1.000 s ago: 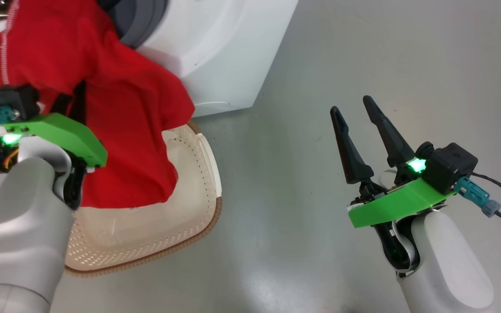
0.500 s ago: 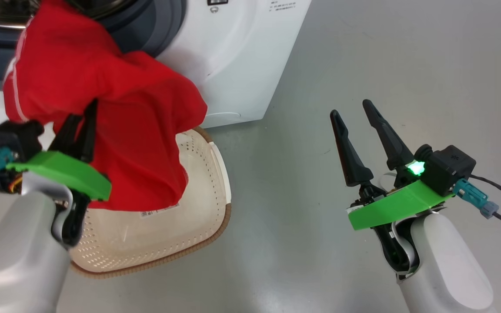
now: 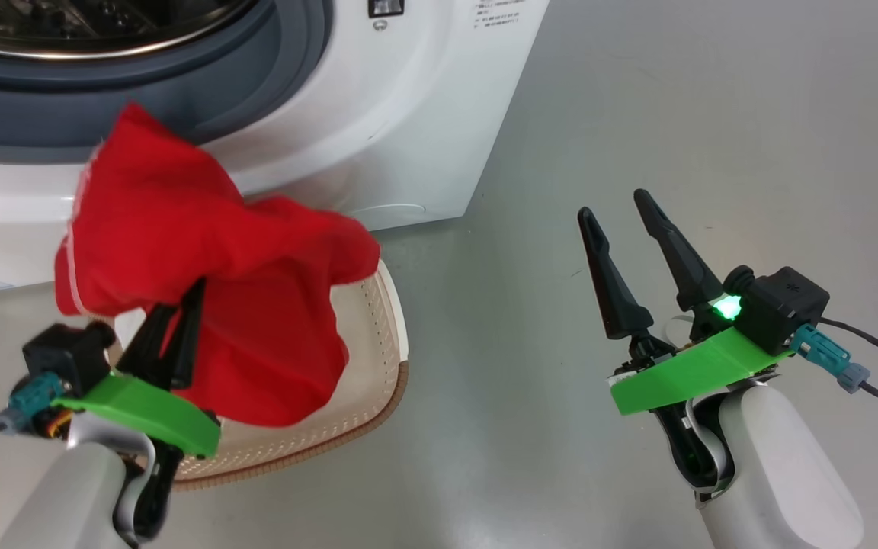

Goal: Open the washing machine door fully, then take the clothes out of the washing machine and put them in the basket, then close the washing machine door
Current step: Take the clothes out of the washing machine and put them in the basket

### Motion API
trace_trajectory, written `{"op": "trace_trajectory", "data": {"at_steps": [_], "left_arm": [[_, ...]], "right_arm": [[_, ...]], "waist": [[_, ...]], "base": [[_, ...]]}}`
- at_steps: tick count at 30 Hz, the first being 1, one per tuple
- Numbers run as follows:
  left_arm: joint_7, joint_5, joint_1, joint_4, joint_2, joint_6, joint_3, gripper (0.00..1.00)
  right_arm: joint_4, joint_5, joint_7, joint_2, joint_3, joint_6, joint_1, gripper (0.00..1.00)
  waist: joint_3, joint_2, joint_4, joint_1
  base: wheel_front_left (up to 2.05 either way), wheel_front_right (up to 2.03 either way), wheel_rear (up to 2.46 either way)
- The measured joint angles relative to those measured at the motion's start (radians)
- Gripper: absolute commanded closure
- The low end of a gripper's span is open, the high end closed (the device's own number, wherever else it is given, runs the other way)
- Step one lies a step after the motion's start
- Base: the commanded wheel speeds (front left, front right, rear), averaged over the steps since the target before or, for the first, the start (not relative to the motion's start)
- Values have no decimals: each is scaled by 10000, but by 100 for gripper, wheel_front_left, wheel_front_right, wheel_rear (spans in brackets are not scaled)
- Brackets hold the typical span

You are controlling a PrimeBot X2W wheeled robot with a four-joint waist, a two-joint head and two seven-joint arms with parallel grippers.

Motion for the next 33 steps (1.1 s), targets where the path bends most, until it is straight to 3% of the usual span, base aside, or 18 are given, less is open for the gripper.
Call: {"op": "trace_trajectory", "data": {"at_steps": [6,14,25,33], "left_arm": [[134,-86,82,752,-17,29,-199,100],[313,-86,-623,3413,-408,-476,-836,100],[441,-249,-2032,6380,-1074,-656,-1457,100],[878,-708,-2596,7375,-1390,-656,-2063,100]], "right_arm": [[-6,0,0,-10,102,0,-3,0],[-82,0,0,-17,192,0,-36,0],[-190,-13,0,-8,209,0,-158,0],[-236,-13,0,13,245,0,-326,0]], "waist": [[137,0,-40,1],[479,0,-281,0],[1080,0,-609,0],[1426,0,-882,0]], "base": [[0,0,0],[0,0,0],[0,0,0],[0,0,0]]}}
